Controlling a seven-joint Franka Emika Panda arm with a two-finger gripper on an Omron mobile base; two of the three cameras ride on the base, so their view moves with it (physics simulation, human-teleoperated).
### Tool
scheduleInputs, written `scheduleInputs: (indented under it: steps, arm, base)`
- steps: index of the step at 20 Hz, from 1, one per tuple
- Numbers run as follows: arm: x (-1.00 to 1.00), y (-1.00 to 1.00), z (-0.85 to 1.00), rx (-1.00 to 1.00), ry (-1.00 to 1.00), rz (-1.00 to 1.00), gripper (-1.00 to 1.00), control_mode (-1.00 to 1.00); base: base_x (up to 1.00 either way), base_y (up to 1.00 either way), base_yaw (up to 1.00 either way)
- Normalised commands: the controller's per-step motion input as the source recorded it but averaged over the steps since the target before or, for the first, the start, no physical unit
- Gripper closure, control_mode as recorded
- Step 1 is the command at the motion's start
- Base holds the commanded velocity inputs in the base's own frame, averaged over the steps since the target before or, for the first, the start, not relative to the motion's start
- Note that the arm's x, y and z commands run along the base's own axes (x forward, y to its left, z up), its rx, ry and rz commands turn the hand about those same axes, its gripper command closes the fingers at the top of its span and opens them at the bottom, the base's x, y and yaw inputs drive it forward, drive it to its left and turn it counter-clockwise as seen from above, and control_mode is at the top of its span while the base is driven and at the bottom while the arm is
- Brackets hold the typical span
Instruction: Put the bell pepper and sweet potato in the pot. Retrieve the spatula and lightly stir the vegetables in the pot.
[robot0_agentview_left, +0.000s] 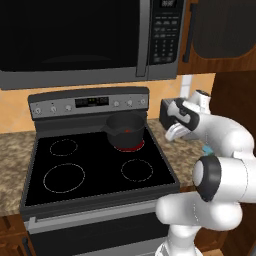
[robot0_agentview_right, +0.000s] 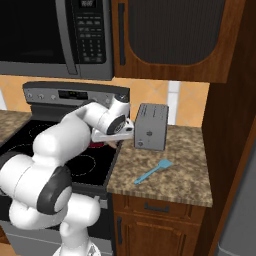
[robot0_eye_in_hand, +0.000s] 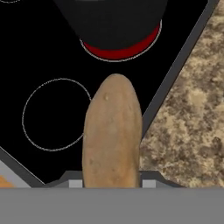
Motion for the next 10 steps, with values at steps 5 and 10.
scheduleInputs:
  steps: [5, 10]
  arm:
    - [-0.06, 0.35, 0.45, 0.00, -0.12, 0.00, 1.00, -1.00]
    - [0.00, 0.32, 0.41, 0.01, -0.11, 0.00, 1.00, -1.00]
  base:
    - [0.00, 0.00, 0.00]
    - [0.00, 0.00, 0.00]
